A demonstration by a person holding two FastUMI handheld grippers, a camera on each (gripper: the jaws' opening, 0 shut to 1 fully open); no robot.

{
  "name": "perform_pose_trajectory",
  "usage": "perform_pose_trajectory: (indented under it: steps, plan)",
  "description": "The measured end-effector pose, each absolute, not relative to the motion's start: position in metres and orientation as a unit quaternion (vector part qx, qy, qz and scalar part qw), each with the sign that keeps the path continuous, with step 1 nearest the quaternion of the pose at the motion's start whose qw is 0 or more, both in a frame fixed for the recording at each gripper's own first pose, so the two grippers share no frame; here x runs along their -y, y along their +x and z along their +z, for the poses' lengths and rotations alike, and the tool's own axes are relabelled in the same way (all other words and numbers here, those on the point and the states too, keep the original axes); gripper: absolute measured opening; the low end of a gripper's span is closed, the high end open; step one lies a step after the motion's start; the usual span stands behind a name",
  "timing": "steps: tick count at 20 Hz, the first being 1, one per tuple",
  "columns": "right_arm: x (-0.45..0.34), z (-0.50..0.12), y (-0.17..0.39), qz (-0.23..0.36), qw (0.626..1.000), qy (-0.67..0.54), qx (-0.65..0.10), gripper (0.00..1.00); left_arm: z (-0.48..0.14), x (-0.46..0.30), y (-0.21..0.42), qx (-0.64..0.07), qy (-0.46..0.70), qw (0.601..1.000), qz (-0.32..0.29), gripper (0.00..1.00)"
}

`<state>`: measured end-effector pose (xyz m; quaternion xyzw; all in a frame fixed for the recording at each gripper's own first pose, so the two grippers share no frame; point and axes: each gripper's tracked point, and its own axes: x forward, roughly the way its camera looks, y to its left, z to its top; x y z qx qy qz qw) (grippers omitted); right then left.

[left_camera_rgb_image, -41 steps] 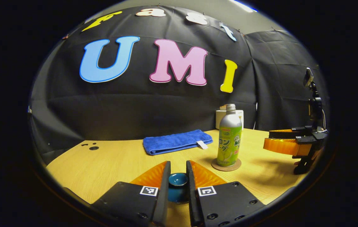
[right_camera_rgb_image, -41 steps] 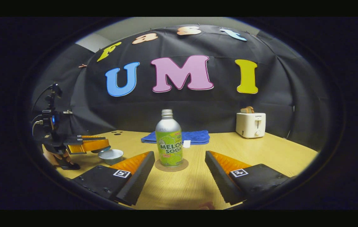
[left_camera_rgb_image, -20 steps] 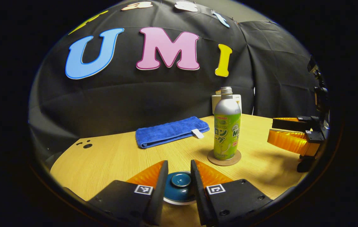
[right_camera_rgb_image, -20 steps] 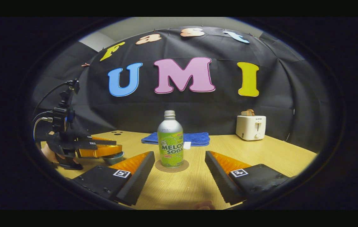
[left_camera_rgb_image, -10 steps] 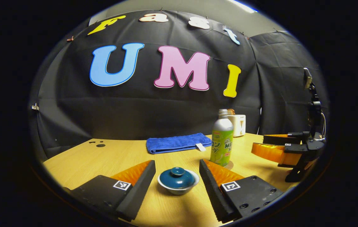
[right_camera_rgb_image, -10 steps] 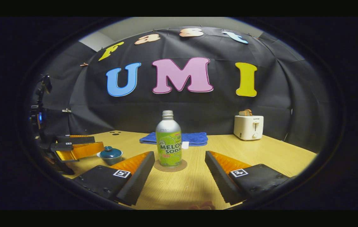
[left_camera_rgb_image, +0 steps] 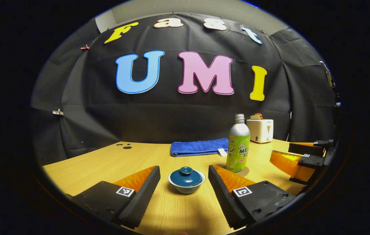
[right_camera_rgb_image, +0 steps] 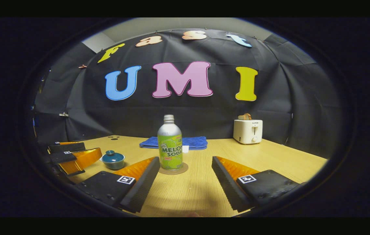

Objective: Open the teacup lid with one hand, grasp the water bottle and pour water into the teacup with the other hand; after pouring, place the water bottle on the coaster and then close the teacup lid.

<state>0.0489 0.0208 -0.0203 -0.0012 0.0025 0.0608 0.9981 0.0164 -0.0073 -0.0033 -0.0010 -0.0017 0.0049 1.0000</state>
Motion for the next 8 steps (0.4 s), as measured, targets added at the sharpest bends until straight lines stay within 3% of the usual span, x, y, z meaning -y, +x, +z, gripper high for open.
perform_pose_trajectory:
  steps: [4,8]
  plan:
    - [-0.0211,-0.0202,0.0495,0.061,0.998,-0.001,-0.002,0.95,-0.0037,0.0087,0.0174,0.002,-0.001,1.000,0.005,0.94]
    - [-0.0210,-0.0202,0.0493,0.061,0.998,-0.001,-0.002,0.99,-0.0033,0.0127,0.0174,0.003,-0.001,1.000,-0.005,0.94]
